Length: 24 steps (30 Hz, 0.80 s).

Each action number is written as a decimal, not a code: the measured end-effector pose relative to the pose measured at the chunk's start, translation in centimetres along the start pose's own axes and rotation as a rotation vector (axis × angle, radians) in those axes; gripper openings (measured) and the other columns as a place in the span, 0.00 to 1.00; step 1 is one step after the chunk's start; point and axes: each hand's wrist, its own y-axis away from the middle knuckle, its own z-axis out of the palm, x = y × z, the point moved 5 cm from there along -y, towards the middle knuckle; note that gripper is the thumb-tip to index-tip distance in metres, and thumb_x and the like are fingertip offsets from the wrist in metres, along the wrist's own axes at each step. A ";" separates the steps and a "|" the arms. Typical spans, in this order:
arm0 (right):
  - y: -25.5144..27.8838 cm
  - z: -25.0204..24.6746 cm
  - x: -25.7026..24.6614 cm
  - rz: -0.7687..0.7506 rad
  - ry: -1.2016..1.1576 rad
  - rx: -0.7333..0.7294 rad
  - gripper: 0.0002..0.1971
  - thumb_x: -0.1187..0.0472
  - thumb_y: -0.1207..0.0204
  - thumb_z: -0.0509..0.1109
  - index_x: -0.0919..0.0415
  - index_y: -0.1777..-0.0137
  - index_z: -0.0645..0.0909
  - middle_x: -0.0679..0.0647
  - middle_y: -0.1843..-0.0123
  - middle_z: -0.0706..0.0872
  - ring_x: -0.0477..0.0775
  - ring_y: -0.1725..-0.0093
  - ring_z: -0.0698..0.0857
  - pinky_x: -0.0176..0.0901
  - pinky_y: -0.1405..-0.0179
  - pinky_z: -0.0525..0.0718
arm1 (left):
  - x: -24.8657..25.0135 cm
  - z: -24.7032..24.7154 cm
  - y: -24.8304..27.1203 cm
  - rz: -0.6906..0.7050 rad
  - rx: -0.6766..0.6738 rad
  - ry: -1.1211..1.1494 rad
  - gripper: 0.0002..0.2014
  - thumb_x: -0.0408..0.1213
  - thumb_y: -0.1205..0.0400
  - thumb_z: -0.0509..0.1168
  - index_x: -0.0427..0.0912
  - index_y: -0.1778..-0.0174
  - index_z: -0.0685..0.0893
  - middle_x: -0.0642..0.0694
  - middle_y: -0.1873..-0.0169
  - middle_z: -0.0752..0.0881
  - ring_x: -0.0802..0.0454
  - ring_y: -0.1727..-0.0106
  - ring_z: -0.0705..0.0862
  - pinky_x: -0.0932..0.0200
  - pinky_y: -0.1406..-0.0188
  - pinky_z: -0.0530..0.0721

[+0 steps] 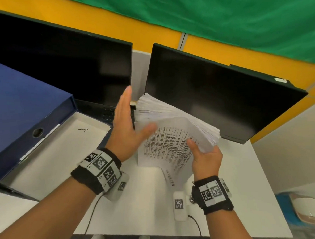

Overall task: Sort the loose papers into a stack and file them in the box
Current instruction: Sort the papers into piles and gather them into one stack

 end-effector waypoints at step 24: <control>-3.0 -4.3 1.6 0.022 -0.059 0.038 0.22 0.76 0.34 0.81 0.46 0.51 0.90 0.52 0.49 0.93 0.57 0.47 0.92 0.53 0.50 0.90 | -7.9 0.9 1.6 -0.350 0.251 0.233 0.18 0.37 0.21 0.73 0.52 0.35 0.83 0.63 0.48 0.87 0.66 0.45 0.85 0.71 0.50 0.84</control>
